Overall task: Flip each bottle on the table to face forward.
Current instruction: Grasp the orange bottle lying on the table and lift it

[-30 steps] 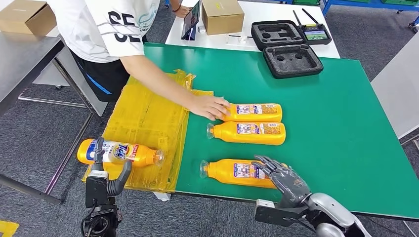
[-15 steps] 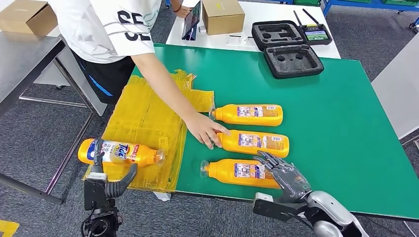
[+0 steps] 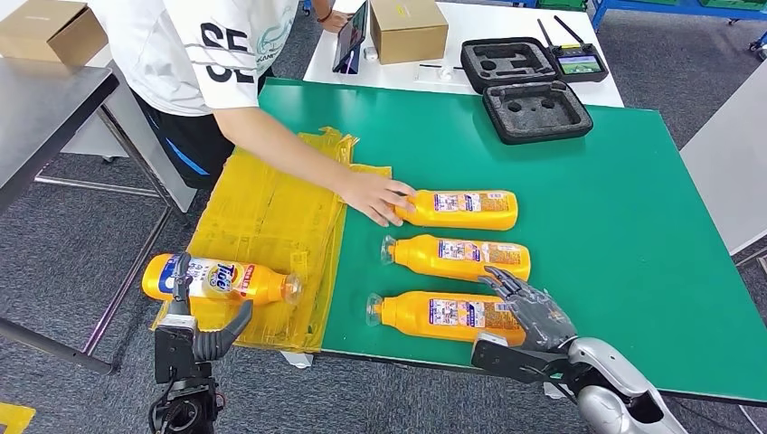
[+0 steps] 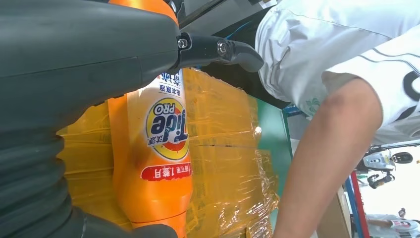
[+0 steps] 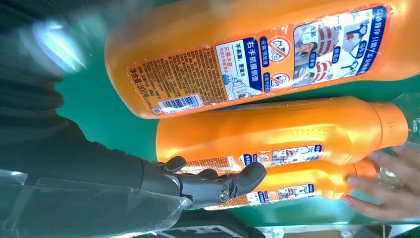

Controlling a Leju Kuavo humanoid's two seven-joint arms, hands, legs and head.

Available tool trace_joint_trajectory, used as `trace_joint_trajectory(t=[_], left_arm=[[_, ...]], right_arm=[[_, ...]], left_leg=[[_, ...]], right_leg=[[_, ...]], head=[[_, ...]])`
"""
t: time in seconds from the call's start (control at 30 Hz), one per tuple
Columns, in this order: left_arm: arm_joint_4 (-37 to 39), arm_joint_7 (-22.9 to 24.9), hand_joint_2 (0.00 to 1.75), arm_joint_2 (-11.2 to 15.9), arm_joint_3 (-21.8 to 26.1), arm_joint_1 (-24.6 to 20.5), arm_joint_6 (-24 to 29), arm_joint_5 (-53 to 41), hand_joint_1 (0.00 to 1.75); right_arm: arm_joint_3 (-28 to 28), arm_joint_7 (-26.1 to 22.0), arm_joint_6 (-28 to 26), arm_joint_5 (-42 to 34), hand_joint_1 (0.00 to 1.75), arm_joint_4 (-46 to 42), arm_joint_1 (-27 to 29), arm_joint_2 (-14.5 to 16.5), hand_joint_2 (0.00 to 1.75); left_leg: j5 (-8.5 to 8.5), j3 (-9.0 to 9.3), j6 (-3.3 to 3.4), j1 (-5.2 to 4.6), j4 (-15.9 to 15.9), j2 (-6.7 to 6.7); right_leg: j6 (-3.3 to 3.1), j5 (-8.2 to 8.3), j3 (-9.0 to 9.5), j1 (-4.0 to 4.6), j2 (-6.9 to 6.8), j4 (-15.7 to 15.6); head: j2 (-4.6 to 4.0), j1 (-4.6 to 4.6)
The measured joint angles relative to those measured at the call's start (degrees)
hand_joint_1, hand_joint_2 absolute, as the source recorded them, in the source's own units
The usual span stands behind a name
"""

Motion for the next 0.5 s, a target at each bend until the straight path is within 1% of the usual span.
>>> trace_joint_trajectory(t=[0.27, 0.5], left_arm=[[0.2, -0.1, 1.75, 0.0, 0.0, 0.0, 0.0, 0.5, 0.0], [0.8, -0.5, 1.75, 0.0, 0.0, 0.0, -0.2, 1.3, 0.0]], right_arm=[[0.0, 0.0, -0.2, 0.1, 0.0, 1.4, -0.9, 0.8, 1.75], [0.2, -0.7, -0.1, -0.1, 0.0, 8.6, -5.7, 4.5, 1.75]], left_leg=[[0.0, -0.01, 0.0, 0.0, 0.0, 0.01], [0.04, 0.01, -0.01, 0.0, 0.0, 0.0]], right_leg=[[0.0, 0.0, 0.01, 0.0, 0.01, 0.0], [0.0, 0.01, 0.02, 0.0, 0.0, 0.0]], head=[[0.0, 0.01], [-0.01, 0.01]])
